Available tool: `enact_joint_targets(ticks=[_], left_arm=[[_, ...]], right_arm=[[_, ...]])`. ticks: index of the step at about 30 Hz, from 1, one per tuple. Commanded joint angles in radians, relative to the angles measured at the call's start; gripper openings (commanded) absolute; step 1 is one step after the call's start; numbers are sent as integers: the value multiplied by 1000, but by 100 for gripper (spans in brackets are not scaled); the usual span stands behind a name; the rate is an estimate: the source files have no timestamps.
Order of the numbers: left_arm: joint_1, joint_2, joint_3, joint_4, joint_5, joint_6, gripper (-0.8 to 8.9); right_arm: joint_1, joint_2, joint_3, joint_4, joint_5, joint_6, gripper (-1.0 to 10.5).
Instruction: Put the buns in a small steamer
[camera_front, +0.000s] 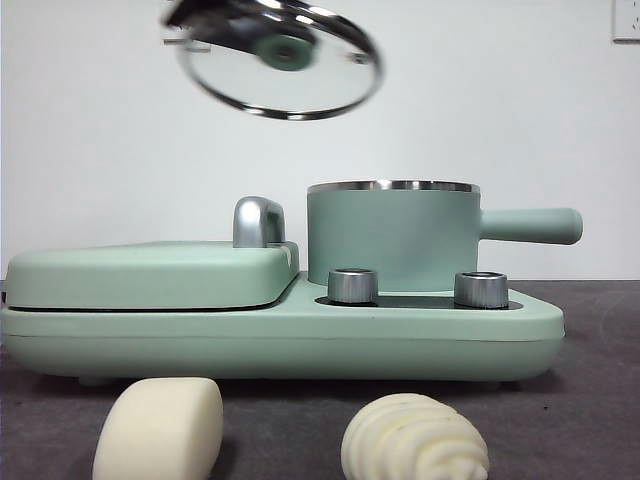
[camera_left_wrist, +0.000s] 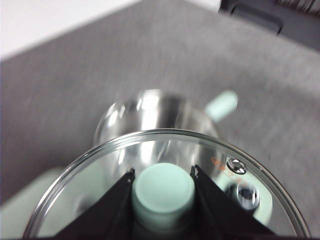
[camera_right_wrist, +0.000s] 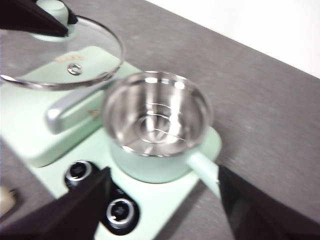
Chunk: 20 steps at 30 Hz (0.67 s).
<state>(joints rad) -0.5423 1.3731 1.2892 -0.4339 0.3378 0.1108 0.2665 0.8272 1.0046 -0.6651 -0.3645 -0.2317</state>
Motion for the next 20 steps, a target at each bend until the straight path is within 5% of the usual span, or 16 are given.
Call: enact_joint_targets(ticks=[1,8,20], left_arm=[[18,-66,24,-106,-32,-2,10],[98,-210,24,-270,-100,15,10],[187,-263,24,-310,-106,15,10]], right_arm=[[53,14,18,-2,-6,-34,421],[258,84,18,-17,-2,-39,420],[597,384,18,75,54,-65,420]])
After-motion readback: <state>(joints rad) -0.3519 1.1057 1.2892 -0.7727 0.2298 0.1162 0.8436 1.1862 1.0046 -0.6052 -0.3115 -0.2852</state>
